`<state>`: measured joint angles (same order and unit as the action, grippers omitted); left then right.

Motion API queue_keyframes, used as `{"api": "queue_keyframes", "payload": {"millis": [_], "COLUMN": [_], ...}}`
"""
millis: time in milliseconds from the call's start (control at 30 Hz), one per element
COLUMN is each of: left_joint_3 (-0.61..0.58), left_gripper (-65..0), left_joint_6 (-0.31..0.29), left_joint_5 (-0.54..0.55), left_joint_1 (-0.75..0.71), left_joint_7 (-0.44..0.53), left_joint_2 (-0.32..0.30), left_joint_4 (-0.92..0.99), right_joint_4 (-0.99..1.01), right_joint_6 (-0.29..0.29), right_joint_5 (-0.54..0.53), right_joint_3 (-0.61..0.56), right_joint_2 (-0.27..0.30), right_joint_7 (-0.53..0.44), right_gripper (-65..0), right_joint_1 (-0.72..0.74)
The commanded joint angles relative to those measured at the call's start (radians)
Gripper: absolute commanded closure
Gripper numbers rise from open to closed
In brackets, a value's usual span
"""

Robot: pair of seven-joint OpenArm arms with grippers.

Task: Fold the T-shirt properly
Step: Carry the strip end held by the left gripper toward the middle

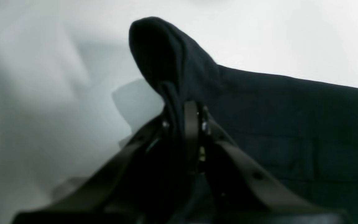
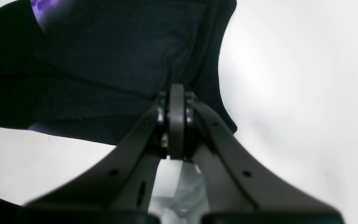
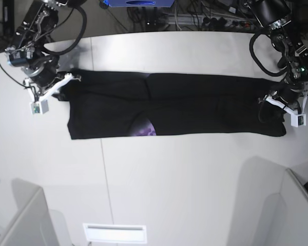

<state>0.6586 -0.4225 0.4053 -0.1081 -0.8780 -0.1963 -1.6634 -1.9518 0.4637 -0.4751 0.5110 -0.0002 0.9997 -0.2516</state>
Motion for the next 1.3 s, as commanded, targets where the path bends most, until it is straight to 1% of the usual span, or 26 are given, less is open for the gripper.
{"api": "queue_keyframes", "payload": {"millis": [0,167,267,433,600,700,833,967,1033,1133,1200,1267], "left_joint_3": [-0.02,-0.082,-0.089,-0.095,-0.187,-0.208,-0.21,-0.265,-0.294,-0.362,-0.388,-0.406], "left_gripper": [0.0,0.0,0.0,0.0,0.0,0.0,0.0,0.0,0.0,0.0,0.0,0.0], "left_joint_6": [-0.002,0.0,0.001,0.001,0.001,0.001,0.001,0.003,0.021,0.08,0.093,0.095], "left_joint_5": [0.013,0.014,0.013,0.016,0.013,0.017,0.013,0.013,0.019,0.022,0.022,0.022], "left_joint_1": [0.009,-0.009,-0.008,-0.002,0.0,0.0,0.006,0.02,0.023,0.028,0.029,0.029], "left_joint_7": [0.021,0.021,0.021,0.021,0.021,0.021,0.021,0.021,0.021,0.021,0.021,0.021], "left_joint_2": [-0.015,-0.007,0.025,0.06,0.067,0.073,0.116,0.143,0.146,0.151,0.166,0.179], "left_joint_4": [-0.022,-0.025,-0.025,-0.025,-0.025,-0.024,-0.021,-0.019,-0.019,-0.017,-0.017,-0.024], "right_joint_4": [-0.014,-0.014,-0.014,-0.011,0.039,0.05,0.05,0.05,0.05,0.05,0.05,0.05], "right_joint_6": [0.004,0.004,0.004,0.004,0.004,0.004,0.004,0.004,0.004,0.004,0.004,0.004], "right_joint_5": [-0.017,-0.017,-0.017,-0.017,-0.017,-0.017,-0.015,-0.015,-0.015,-0.015,-0.015,-0.015], "right_joint_3": [0.004,0.004,0.005,0.008,0.011,0.011,0.011,0.011,0.011,0.011,0.011,0.011], "right_joint_2": [0.007,0.007,0.007,0.007,0.009,0.009,0.012,0.015,0.015,0.016,0.016,0.016], "right_joint_7": [-0.018,-0.018,-0.02,-0.022,-0.018,-0.018,-0.02,-0.018,-0.018,-0.018,-0.018,-0.02], "right_gripper": [0.0,0.0,0.0,0.0,0.0,0.0,0.0,0.0,0.0,0.0,0.0,0.0], "right_joint_1": [0.011,0.013,0.013,0.013,0.031,0.033,0.034,0.034,0.034,0.033,0.033,0.031]}}
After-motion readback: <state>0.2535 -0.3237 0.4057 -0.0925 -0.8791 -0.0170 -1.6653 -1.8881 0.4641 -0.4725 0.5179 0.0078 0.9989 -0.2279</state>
